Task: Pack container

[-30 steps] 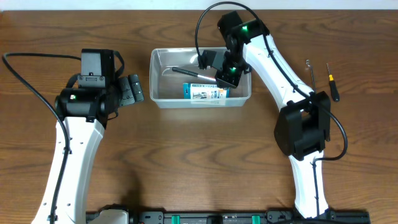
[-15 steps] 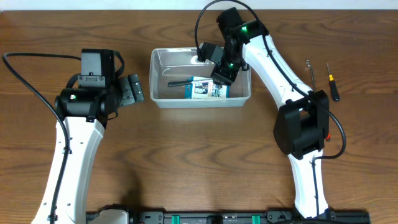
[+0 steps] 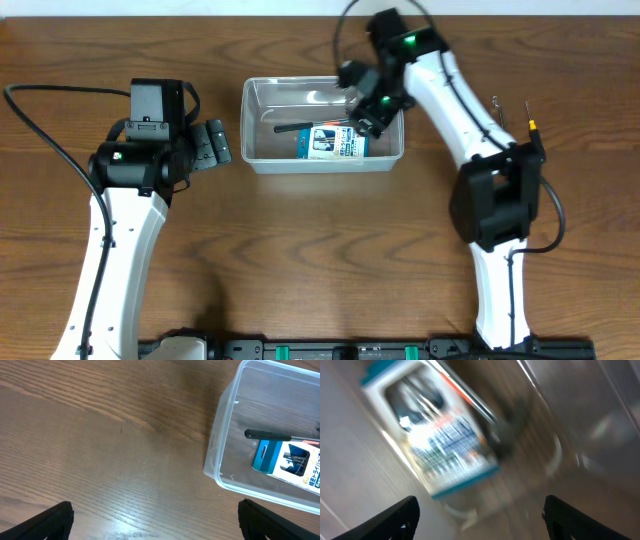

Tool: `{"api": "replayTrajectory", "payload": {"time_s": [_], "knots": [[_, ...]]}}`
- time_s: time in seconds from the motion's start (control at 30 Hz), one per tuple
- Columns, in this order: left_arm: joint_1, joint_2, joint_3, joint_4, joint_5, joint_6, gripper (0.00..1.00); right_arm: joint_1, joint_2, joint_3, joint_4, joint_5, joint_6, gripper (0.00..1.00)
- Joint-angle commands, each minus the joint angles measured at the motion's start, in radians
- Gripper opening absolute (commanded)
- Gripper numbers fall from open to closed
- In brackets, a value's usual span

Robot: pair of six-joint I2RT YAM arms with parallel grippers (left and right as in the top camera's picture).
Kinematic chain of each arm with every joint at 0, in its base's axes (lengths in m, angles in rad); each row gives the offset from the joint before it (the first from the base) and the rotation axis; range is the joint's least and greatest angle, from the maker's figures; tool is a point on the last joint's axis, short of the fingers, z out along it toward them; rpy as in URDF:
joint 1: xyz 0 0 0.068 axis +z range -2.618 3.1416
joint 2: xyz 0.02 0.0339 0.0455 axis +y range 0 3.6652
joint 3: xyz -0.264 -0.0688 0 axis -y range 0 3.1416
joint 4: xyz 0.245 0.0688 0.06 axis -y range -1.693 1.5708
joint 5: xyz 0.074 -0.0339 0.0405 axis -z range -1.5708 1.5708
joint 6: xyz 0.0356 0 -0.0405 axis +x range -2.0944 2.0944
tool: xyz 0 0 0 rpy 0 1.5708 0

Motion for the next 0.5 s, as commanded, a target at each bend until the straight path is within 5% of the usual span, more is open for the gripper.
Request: {"api": "replayTrajectory", "payload": {"time_s": [0.0,0.27,0.47], "knots": [[0.005,0.001,0.012,-0.003,-0.016,-0.005,0.98,-0.125,-0.023,0.003,-0.059,0.022,0.213,0.82],[0.005,0.000,0.012,-0.003,-0.016,-0.005,0.98,-0.366,-0.039,0.002,-0.206,0.006,0.247,0.80],[0.005,0.000,0.012,-0.003,-0.016,-0.005,0.98,-0.403,-0.041,0.003,-0.205,-0.103,0.168,0.79]]}}
